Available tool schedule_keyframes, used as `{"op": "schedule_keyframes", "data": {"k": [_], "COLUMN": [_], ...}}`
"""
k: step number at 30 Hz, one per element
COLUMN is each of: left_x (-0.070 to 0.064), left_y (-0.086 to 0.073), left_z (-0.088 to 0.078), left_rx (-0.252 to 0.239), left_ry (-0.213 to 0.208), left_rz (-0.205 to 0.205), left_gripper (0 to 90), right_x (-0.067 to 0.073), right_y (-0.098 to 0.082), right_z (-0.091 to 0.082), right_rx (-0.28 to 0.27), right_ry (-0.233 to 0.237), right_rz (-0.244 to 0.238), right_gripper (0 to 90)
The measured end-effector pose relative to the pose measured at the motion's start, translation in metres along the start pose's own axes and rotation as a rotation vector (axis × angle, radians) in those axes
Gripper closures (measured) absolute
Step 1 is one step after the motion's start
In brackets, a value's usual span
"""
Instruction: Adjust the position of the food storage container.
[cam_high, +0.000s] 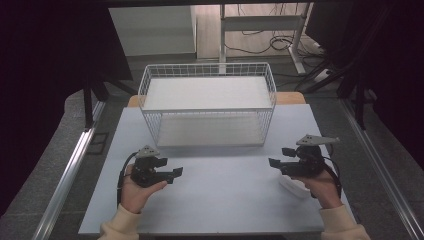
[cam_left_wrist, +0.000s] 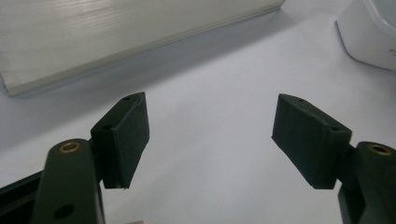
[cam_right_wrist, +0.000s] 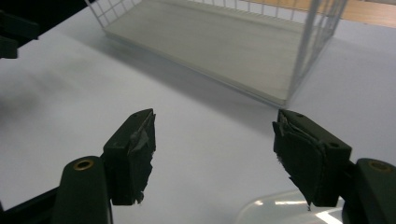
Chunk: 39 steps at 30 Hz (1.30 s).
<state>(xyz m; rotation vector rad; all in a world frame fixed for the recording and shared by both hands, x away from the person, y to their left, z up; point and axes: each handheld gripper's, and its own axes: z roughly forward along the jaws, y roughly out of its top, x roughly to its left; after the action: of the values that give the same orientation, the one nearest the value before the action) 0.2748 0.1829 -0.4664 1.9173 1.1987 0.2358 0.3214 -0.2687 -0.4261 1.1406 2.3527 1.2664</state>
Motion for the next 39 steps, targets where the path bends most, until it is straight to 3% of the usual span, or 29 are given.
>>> {"op": "schedule_keyframes", "data": {"k": [4,18,22,31,39], "left_x": [-0.001,0.0,0.0,0.0,0.001], "left_y": [0.0,0.0,-0.001,-0.001,-0.001], "left_z": [0.0,0.0,0.002,0.001,0.001], "left_rx": [0.003,0.003,0.011,0.007,0.01], "left_ry": [0.021,0.018,0.017,0.02,0.017], "left_rz": [0.014,0.009,0.013,0.01,0.007], "left_gripper": [26.8,26.7,26.6,26.5,26.2], "right_x": [-0.006,-0.042,-0.056,-0.088,-0.105], "right_y": [0.0,0.001,0.001,-0.014,-0.025], "right_z": [-0.004,-0.036,-0.049,-0.067,-0.071], "right_rx": [-0.001,-0.043,-0.037,0.006,0.073], "right_ry": [-0.023,-0.127,-0.153,-0.275,-0.315], "right_rz": [0.012,0.083,0.133,0.189,0.238], "right_gripper": [29.9,35.1,36.4,44.0,54.9]}}
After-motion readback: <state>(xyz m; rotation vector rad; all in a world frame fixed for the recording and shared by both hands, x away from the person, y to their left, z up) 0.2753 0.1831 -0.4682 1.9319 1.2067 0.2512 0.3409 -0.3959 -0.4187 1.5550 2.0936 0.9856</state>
